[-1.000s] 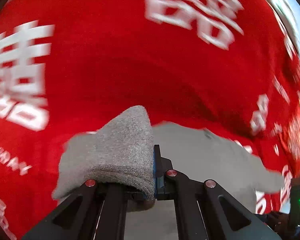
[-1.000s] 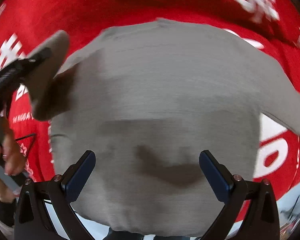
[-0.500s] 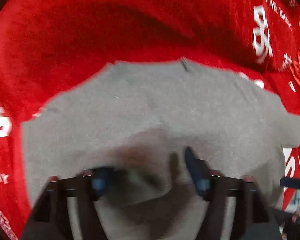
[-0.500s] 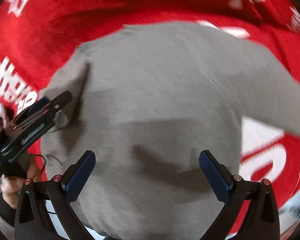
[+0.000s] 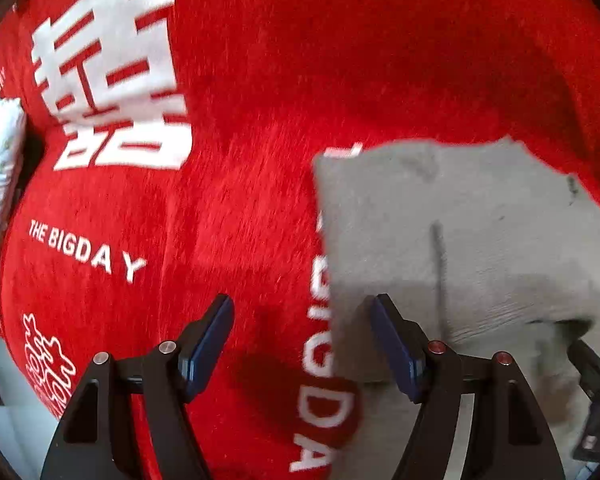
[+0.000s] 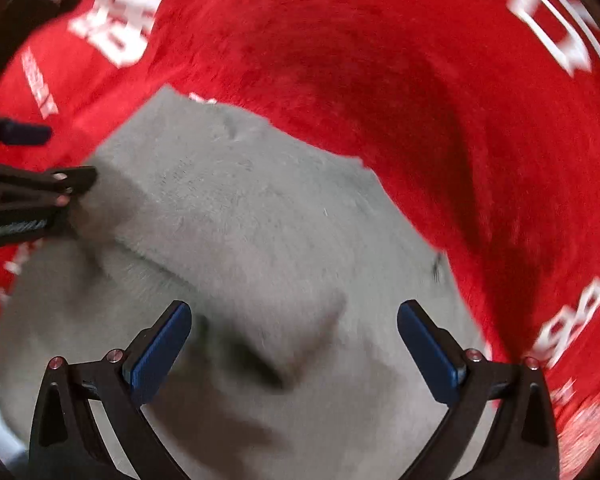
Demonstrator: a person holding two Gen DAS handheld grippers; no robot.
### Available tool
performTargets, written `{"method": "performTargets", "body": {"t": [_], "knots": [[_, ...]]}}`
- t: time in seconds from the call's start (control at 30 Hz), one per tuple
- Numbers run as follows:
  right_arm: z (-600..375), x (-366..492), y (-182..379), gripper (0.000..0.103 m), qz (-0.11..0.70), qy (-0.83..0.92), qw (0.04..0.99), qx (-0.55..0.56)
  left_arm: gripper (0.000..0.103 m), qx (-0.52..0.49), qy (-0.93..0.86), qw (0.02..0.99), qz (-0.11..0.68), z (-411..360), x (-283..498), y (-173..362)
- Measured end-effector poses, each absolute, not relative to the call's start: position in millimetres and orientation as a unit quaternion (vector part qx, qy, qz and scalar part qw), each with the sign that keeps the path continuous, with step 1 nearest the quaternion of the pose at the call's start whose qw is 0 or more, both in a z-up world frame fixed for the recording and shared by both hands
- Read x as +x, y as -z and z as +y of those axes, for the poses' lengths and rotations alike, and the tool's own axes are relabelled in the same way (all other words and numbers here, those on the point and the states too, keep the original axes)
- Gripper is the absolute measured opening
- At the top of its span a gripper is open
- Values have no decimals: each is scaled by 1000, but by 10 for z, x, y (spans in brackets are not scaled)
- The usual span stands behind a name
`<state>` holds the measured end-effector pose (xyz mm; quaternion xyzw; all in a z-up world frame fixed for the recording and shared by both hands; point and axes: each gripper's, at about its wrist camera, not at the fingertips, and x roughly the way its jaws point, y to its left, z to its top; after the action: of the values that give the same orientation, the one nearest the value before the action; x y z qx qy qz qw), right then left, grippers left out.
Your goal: Fold small clothes
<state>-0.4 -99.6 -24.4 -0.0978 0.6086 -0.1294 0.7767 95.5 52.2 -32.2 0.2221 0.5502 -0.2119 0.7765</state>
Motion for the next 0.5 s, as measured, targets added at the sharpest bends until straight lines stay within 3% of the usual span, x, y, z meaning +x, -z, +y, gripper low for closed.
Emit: {"method": "performTargets", "body": {"t": [0.07,0.1,0.13,0.33,0.5], "knots": [[-1001,100,345,65,613,138,769,-119,72,233,210,773,551,499,899,428],[-1073,132,385,18,617,146,765,-110,72,235,210,775,548,495,872,445],[-1176,130,386,5,621,148,765,-82,73,236,210,777,544,488,848,445],[-2224,-562,32,6,525,248,775,248,73,246,214,776,540,410,902,459],[-2690,-1420,250,12,445,306,690,481,73,250,219,773,541,405,954,493]]}}
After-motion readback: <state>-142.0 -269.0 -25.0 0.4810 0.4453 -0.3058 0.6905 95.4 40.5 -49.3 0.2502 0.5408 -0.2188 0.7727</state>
